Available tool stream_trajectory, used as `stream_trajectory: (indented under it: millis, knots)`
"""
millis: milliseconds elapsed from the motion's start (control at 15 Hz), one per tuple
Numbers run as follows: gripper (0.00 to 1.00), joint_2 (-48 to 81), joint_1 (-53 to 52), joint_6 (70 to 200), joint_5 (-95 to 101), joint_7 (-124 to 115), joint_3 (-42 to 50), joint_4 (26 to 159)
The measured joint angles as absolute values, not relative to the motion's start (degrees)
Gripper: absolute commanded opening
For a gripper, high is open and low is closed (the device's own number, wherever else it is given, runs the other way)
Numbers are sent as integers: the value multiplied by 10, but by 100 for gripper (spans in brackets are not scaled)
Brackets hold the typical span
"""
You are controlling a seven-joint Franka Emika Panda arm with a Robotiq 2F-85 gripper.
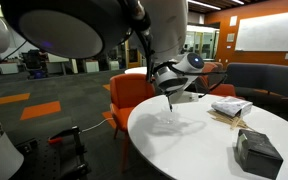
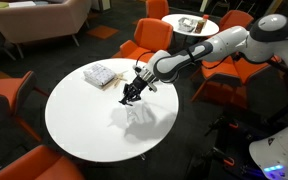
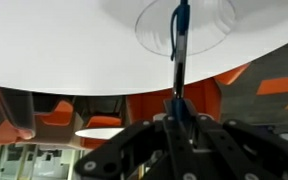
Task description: Take the pen from the table and put it in the cup
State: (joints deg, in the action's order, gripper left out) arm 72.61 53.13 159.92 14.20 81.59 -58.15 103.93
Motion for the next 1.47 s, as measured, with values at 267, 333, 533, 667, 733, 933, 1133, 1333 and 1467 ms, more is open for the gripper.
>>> stream_trajectory:
  millis: [267,333,533,667,733,933,1133,1333,1467]
  knots:
    - [29,718,519,1601,139,816,-571,1037]
    - [36,715,516,1601,139,815,-568,1037]
    - [61,702,504,1602,137,801,-557,1037]
    - [78,690,496,1609,136,784,-550,1038]
    - [88,682,491,1614,136,774,-546,1039]
    - [100,656,476,1620,135,738,-532,1043]
    - [100,616,455,1624,127,679,-513,1052]
    - [100,548,418,1624,116,589,-474,1070]
    - [100,494,385,1624,109,523,-444,1086]
